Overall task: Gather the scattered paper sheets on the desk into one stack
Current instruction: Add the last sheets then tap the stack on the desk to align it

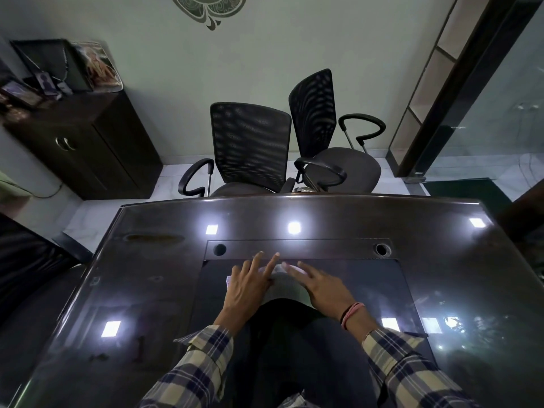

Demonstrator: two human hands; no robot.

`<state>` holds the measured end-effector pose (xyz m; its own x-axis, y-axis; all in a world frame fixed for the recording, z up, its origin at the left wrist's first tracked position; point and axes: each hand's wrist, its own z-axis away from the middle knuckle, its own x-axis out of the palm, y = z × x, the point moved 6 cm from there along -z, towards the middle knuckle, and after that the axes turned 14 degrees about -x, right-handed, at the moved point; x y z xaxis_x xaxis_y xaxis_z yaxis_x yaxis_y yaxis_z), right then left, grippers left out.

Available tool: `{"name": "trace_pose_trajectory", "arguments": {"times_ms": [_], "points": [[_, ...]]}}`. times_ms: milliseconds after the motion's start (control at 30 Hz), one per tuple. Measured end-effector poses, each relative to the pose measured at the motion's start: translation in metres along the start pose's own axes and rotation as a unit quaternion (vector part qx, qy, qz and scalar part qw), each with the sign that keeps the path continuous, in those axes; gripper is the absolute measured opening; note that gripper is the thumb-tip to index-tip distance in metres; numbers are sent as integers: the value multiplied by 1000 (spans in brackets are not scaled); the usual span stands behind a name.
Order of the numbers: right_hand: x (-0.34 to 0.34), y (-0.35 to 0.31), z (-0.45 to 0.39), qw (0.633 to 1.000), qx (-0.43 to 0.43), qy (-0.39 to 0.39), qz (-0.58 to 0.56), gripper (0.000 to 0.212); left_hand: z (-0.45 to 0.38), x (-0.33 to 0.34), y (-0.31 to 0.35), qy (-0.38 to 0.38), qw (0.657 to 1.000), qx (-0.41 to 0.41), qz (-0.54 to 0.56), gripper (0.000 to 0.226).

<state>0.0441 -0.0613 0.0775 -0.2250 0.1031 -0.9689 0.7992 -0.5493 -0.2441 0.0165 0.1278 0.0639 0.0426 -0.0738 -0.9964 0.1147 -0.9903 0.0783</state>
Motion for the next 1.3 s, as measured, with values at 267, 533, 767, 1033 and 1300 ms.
{"name": "trace_pose_trajectory", "arguments": {"times_ms": [267,533,767,1033,1300], "points": [[-9,7,1,989,-41,133,-53,64,13,-13,3,19,984,67,166,53],[-20,10,2,978,-2,189,-87,21,22,-18,3,62,976,62,198,24],[-2,10,-5,995,83,-53,-8,71,10,-4,7,-36,998,-30,40,63],[4,9,-6,994,106,-22,29,40,7,-3,-1,-31,995,-94,-6,48],[2,12,-11,988,113,-86,55,37,-9,-8,15,-118,991,-66,-10,40]]}}
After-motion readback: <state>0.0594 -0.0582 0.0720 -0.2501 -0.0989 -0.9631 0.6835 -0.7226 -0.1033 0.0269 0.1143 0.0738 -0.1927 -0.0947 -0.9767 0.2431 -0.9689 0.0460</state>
